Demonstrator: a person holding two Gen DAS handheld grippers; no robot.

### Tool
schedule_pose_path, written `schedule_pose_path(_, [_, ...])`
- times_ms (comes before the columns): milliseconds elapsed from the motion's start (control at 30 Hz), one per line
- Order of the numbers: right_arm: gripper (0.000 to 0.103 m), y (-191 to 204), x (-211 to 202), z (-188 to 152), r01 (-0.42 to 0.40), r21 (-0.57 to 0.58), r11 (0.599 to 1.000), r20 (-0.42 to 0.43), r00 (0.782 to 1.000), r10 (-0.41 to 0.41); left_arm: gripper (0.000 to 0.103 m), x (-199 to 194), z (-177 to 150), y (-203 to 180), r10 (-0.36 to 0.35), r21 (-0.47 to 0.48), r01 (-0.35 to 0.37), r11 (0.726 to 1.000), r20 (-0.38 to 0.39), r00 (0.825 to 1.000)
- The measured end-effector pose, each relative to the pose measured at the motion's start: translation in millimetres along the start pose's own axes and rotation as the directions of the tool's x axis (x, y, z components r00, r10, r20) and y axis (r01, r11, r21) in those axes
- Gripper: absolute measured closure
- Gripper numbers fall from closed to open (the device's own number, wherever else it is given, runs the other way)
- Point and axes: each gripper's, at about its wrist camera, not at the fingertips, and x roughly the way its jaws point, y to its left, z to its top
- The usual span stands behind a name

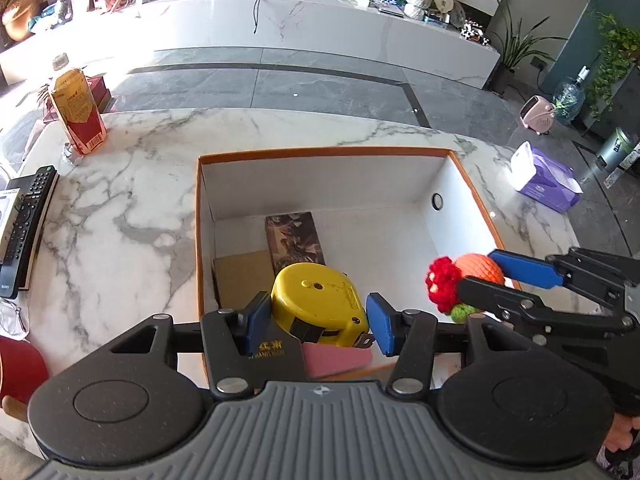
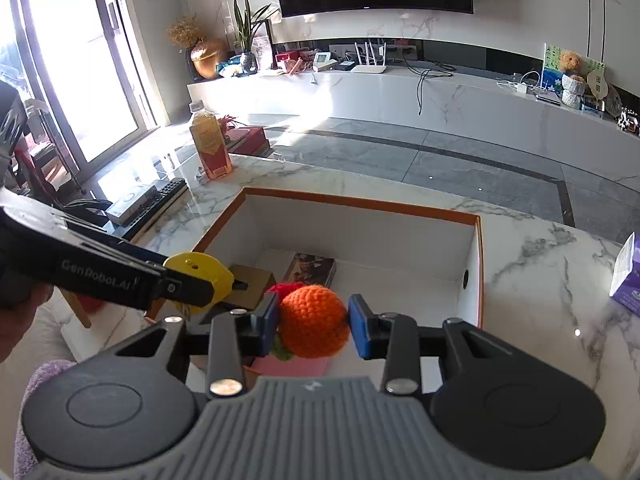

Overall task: Organize objects
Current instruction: 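Carry the tape measure and orange ball over the orange box with both tools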

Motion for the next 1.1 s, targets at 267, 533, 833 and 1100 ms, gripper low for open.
schedule_pose_path(267, [0.063, -15, 52, 16, -0.002, 0.028, 1.0, -0.047, 0.999, 0.004, 0.042, 71, 45, 16, 0.072, 0.034, -0.07, 0.997, -0.059, 0.996])
schedule_pose_path(533, [0.063, -32, 95, 25, -0.001, 0.065, 0.998, -0.083, 0.996, 0.006, 0.042, 114, 49, 11, 0.204, 0.102, -0.194, 0.976, -0.103, 0.974])
schedule_pose_path(833, [0.063, -39, 111, 22, -0.006, 0.086, 0.996, -0.102, 0.995, 0.015, 0.043, 134, 41, -3, 0.354, 0.232, -0.338, 0.912, -0.031, 0.935])
schedule_pose_path(1100, [0.063, -40, 109, 19, -0.005, 0.092, 0.996, -0.11, 0.994, 0.015, 0.043, 142, 43, -8, 0.369, 0.274, -0.348, 0.897, -0.028, 0.929])
